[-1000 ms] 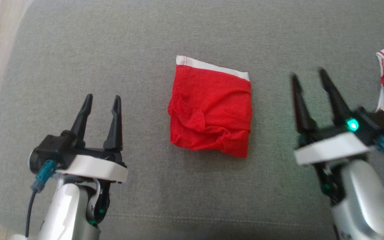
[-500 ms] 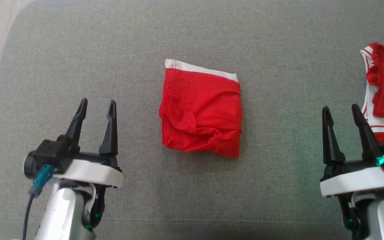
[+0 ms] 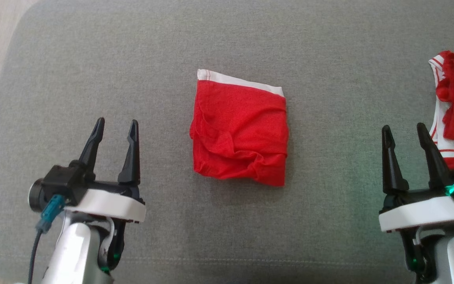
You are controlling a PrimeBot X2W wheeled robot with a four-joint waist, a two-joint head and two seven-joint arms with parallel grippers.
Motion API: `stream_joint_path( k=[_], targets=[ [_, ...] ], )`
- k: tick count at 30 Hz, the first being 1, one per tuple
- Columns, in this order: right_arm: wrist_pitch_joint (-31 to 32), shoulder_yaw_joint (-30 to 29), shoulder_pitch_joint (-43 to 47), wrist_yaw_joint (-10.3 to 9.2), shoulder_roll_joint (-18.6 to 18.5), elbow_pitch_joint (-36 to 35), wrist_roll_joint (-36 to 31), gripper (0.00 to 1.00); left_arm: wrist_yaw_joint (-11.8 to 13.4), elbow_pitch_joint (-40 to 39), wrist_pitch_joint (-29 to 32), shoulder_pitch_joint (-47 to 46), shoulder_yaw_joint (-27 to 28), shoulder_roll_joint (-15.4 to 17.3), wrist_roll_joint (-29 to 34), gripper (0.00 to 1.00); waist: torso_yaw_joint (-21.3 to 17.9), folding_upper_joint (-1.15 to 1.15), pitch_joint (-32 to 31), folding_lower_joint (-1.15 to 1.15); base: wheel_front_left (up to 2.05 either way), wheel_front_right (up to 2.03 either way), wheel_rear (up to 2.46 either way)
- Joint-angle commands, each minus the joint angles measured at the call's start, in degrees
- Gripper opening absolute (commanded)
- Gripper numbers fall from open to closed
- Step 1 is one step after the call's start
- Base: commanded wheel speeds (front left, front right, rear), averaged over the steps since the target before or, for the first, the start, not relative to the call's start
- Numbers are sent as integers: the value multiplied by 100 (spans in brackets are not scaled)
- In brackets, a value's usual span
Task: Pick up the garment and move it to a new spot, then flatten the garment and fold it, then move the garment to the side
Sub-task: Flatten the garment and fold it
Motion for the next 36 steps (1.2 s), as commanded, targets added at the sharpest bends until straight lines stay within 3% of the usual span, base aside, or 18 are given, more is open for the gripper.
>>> stream_joint_path(
  k=[1,3,4,5,6,11,17,23,36],
  targets=[
    [26,98,-47,-4,-27,-228,-50,100,41,-182,-29,-122,139,110,1,100,10,0,3,0,0,0,0],
    [71,103,-76,-4,-26,-205,-50,100,56,-185,-29,-135,120,131,39,100,29,0,17,0,0,0,0],
    [105,127,-104,-4,-26,-183,-38,45,59,-194,-29,-146,111,132,47,100,38,0,34,0,0,0,0],
    [147,184,-148,-4,-25,-150,-11,5,57,-209,-29,-157,105,128,41,100,47,0,58,0,0,0,0],
    [202,281,-206,-4,-25,-93,7,0,55,-221,-29,-169,98,126,39,100,59,0,79,0,0,0,0],
    [316,1095,-718,-4,-57,408,193,0,37,-253,-29,-252,55,95,23,100,184,0,181,0,0,0,0],
    [332,2258,-1536,-4,-68,1512,500,0,-2,-258,-29,-355,-7,27,-6,100,429,0,295,0,0,0,0],
    [375,2948,-2067,-4,-128,2532,856,0,-39,-243,-29,-430,-63,-53,-51,100,694,0,343,0,0,0,0],
    [182,4077,-2456,-4,-136,3134,1374,0,-64,-247,-29,-361,-120,-135,-22,100,827,0,272,0,0,0,0]
  ],
)
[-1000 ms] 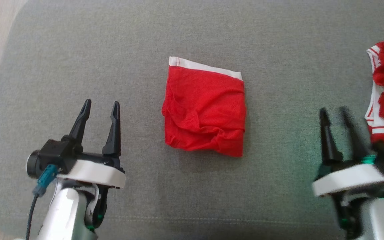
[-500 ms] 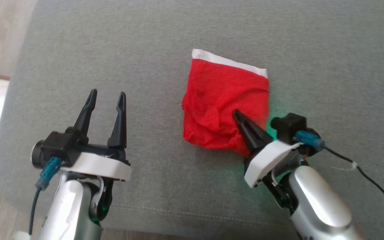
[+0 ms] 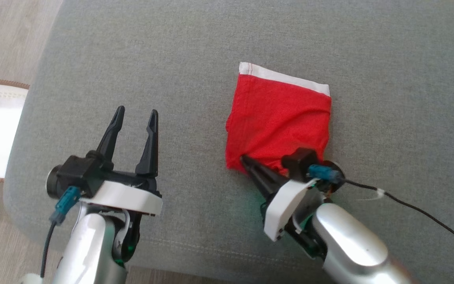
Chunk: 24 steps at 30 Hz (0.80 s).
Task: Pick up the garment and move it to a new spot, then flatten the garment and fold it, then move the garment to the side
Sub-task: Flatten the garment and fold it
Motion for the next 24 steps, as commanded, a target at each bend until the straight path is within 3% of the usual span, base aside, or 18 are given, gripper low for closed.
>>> stream_joint_path(
  k=[1,7,11,12,14,15,24],
  targets=[
    [-80,225,-162,-4,72,-97,65,0,-7,-179,-29,-128,185,33,11,100,0,0,-3,0,0,0,0],
    [-272,517,-306,-4,106,112,222,0,2,-184,-29,-133,228,13,27,100,17,0,-17,0,0,0,0],
    [-655,248,-200,-4,100,-325,266,0,9,-179,-29,-81,299,13,53,100,-3,0,-138,0,0,0,0],
    [-778,-54,-21,-4,48,-701,199,1,17,-194,-29,-31,361,34,79,100,-46,0,-217,0,0,0,0],
    [-805,-460,241,-4,-8,-1085,100,75,30,-202,-29,39,429,56,95,100,-117,0,-308,0,0,0,0],
    [-809,-712,384,-4,-34,-1267,4,100,41,-210,-29,78,464,68,105,100,-160,0,-358,0,0,0,0],
    [-498,-2981,1675,-4,34,-2485,-876,100,89,-214,-29,402,612,199,170,100,-563,0,-702,0,0,0,0]
  ],
)
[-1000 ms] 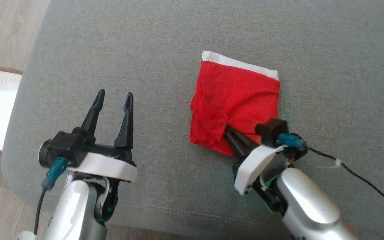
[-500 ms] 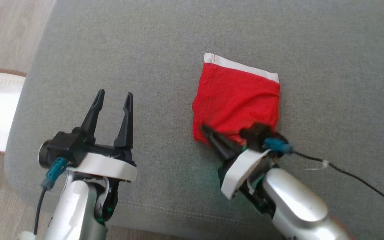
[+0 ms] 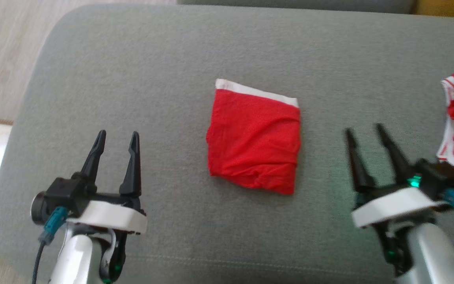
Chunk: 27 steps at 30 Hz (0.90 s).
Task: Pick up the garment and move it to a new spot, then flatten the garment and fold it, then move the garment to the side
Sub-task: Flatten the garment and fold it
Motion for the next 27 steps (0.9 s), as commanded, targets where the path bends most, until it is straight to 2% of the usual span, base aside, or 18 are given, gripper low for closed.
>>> stream_joint_path(
  k=[1,8,16,27],
  targets=[
    [57,-60,9,-4,69,-349,-104,100,30,-183,-29,-100,231,158,44,100,-135,0,-110,0,0,0,0],
    [314,-621,576,-4,138,-925,-322,100,80,-158,62,77,290,302,28,100,-380,0,-369,0,0,0,0],
    [528,-754,1024,-4,180,-1241,-397,100,74,-223,268,279,187,357,30,100,-453,0,-613,0,0,0,0],
    [750,-782,1421,-4,202,-1523,-416,100,241,-354,395,644,227,384,-42,100,-569,0,-933,0,0,0,0]
  ],
)
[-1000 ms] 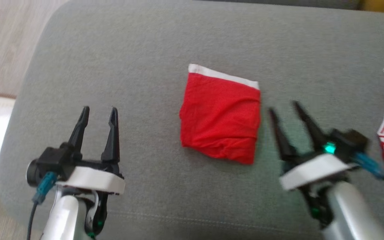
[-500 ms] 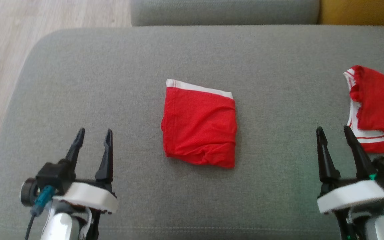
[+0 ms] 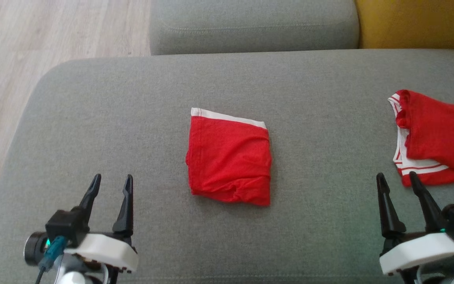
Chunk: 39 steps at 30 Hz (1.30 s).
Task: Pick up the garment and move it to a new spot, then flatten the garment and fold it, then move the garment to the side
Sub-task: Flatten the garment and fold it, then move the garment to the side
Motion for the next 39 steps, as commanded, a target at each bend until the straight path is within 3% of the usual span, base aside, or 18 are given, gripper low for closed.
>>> stream_joint_path(
  k=[1,39],
  targets=[
    [35,110,-138,-4,-38,-253,-28,100,45,-239,-3,-198,233,98,-38,100,-19,0,-35,0,0,0,0],
    [109,-51,-168,-4,-34,-268,-3,100,132,-407,3,-374,9,236,-67,100,148,0,177,0,0,0,0]
  ],
)
